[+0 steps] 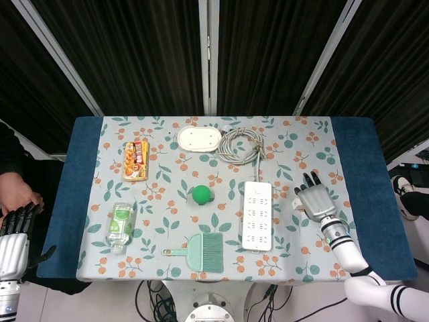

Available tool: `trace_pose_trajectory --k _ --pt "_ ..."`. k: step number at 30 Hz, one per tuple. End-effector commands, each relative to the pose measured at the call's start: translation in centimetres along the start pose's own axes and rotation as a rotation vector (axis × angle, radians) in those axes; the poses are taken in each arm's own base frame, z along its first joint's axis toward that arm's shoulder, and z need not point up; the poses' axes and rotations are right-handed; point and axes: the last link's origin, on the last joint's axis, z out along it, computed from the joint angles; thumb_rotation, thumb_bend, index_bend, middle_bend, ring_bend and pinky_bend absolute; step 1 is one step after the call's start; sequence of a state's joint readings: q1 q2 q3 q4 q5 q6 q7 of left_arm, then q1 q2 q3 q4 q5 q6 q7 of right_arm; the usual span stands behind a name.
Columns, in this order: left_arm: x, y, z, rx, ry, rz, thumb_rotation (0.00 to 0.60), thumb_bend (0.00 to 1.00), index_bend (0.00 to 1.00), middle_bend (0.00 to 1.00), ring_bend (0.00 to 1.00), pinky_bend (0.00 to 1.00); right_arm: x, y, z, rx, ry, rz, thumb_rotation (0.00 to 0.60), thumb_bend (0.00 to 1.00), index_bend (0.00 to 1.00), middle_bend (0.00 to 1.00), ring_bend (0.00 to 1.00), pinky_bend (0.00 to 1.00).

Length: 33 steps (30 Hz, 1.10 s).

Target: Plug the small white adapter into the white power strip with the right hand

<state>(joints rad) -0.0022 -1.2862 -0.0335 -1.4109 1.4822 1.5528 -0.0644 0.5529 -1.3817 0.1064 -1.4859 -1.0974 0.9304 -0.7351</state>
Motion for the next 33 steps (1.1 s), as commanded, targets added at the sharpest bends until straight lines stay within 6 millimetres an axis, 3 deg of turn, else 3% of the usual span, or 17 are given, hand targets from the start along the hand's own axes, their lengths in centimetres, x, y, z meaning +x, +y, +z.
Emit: trace_pose_trajectory --k 1,9,14,22,33 --pt "-0.1 0.0 0.0 0.001 -0.003 -0.001 0.600 0.14 0.04 0.00 0.00 0.00 1.1 -0.8 0.7 0.028 -0.023 -0.101 0.600 0.21 0.37 0.35 0.05 0.00" --pt "-0.1 -0.3 -0.2 0.011 -0.004 -0.008 0.600 0.14 0.04 0.00 0.00 0.00 0.7 -1.4 1.1 0.024 -0.070 -0.149 0.600 0.23 0.46 0.41 0.10 0.00" --pt "-0.2 -0.3 -0.2 0.011 -0.005 -0.009 0.600 0.14 0.04 0.00 0.00 0.00 0.7 -1.4 0.8 0.011 -0.046 -0.055 0.600 0.27 0.59 0.49 0.18 0.00" --pt "-0.3 -0.2 0.0 0.004 -0.006 -0.009 0.600 0.14 0.04 0.00 0.00 0.00 1.2 -0.5 -0.6 -0.011 0.052 0.294 0.600 0.29 0.65 0.53 0.23 0.00" --pt "-0.2 0.0 0.1 -0.005 -0.010 -0.007 0.600 0.14 0.04 0.00 0.00 0.00 -2.0 0.4 -0.8 -0.026 0.073 0.832 0.600 0.29 0.65 0.53 0.23 0.00"
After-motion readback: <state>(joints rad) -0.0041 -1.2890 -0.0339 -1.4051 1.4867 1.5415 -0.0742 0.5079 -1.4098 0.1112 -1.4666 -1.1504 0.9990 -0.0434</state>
